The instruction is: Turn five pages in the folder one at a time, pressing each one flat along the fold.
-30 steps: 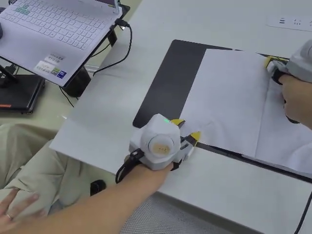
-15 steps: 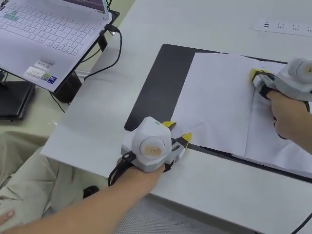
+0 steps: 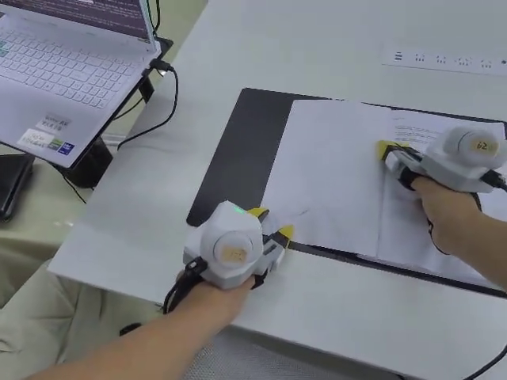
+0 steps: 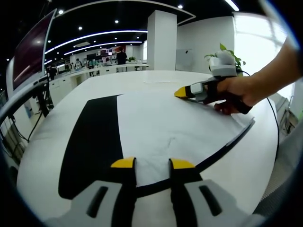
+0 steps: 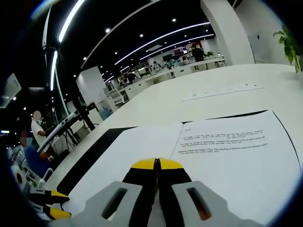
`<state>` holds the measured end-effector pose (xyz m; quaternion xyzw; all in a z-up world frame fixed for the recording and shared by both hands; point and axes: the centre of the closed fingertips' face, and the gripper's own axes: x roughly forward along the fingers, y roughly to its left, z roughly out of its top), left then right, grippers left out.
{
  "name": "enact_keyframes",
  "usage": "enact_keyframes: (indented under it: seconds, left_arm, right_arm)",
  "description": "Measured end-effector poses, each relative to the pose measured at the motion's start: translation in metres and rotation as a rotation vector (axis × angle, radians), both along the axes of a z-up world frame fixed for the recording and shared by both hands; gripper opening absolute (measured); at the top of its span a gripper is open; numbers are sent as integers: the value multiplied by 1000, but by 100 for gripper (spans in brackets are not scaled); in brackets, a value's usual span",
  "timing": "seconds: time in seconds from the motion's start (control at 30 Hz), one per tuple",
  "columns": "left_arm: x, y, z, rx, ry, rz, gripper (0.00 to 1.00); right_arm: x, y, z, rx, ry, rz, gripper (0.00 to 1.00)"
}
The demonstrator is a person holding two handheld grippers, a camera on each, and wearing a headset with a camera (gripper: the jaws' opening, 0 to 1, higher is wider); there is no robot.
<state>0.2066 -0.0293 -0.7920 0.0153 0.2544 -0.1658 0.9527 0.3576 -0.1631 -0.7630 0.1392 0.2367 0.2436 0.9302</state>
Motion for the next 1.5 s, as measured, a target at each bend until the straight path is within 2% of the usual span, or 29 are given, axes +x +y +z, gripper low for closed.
enact_keyframes:
  seconds: [0.1, 0.53, 0.6, 0.93, 1.5]
  left_arm:
    - [0, 0, 0, 1, 0, -1, 26]
    - [1, 2, -2, 1, 0, -2, 26]
    - [1, 2, -2, -1, -1, 0, 26]
    - [-1, 3, 0, 5, -4, -3, 26]
    - [-2, 1, 1, 6, -3, -3, 26]
  right_arm:
    - [-7, 0, -2, 26, 20, -1, 0]
    - [-38, -3, -3, 50, 49, 7, 0]
    - [-45, -5, -5, 66, 79, -1, 0]
    - [-79, -1, -7, 78, 87, 41, 0]
    - [-106, -4, -16, 74, 113, 52, 0]
